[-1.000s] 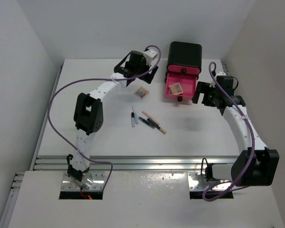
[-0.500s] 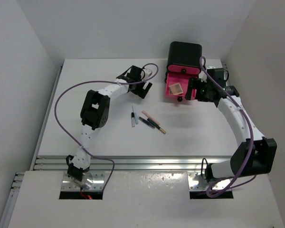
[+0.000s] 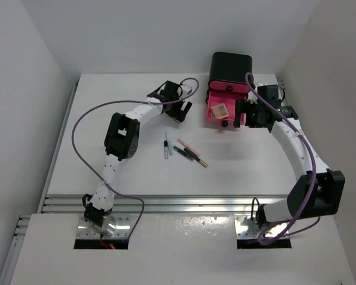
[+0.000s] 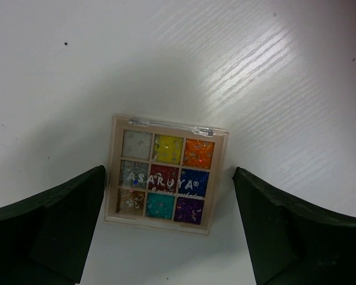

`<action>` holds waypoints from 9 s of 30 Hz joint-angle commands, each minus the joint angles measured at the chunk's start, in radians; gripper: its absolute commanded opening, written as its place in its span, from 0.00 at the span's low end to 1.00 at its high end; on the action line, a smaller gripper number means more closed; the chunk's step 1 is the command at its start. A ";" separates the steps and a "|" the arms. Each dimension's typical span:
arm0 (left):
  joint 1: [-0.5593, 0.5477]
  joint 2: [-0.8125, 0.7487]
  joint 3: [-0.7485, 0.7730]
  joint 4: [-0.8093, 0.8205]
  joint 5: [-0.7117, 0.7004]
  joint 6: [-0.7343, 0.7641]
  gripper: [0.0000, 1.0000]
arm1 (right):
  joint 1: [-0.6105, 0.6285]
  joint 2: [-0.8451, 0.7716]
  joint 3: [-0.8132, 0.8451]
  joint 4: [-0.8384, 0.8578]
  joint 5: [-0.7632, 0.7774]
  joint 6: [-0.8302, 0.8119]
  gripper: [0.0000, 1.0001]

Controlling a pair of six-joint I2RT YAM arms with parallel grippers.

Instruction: Organize the makeup

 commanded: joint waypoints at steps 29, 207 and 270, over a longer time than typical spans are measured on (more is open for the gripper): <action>-0.184 -0.216 0.147 0.053 0.239 0.515 0.20 | -0.137 -0.082 -0.077 0.124 -0.022 -0.020 1.00; 0.281 -0.583 -0.611 0.284 0.097 -0.114 0.87 | 0.072 0.802 0.326 0.827 0.398 0.219 0.59; 0.290 -0.555 -0.602 0.284 0.115 -0.123 0.87 | 0.093 0.676 0.079 0.808 0.261 0.164 0.00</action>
